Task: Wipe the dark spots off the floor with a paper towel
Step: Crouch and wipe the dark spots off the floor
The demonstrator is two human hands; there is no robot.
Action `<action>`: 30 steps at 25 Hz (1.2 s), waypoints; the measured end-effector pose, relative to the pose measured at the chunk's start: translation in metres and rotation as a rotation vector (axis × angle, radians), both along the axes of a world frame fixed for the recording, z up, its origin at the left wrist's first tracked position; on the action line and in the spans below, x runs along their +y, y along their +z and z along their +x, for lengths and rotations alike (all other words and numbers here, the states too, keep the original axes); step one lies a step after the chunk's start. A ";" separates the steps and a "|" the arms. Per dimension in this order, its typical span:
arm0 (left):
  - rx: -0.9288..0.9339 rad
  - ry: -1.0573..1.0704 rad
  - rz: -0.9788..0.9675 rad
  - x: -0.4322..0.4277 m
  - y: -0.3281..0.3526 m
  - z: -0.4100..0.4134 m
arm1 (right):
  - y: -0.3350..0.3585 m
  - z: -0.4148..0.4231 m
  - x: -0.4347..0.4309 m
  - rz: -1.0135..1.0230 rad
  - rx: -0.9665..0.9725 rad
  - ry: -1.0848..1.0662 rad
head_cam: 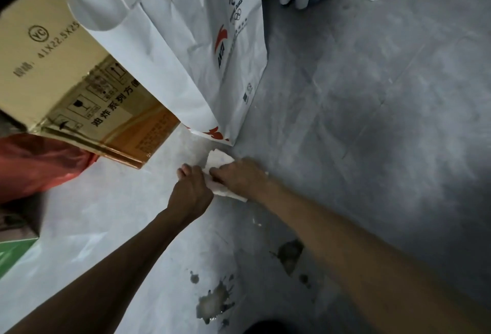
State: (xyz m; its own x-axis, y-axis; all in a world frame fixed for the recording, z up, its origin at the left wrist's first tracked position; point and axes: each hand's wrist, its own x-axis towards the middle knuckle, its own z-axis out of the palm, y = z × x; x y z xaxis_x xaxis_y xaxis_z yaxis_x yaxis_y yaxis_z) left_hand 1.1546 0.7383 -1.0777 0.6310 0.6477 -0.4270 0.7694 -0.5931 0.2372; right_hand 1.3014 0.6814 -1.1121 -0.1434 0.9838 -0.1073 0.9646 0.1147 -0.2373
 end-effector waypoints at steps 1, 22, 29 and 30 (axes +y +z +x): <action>0.006 0.066 -0.041 0.001 -0.002 0.001 | 0.003 0.026 -0.007 -0.061 -0.089 0.040; -0.006 -0.313 -0.100 -0.111 -0.005 0.140 | -0.012 0.208 -0.215 0.114 -0.161 -1.515; -0.321 -0.044 -0.079 -0.094 0.003 0.135 | -0.020 0.132 -0.134 0.198 0.050 -0.670; -0.361 -0.031 -0.041 -0.093 0.004 0.135 | -0.021 0.116 -0.158 0.190 0.078 -0.470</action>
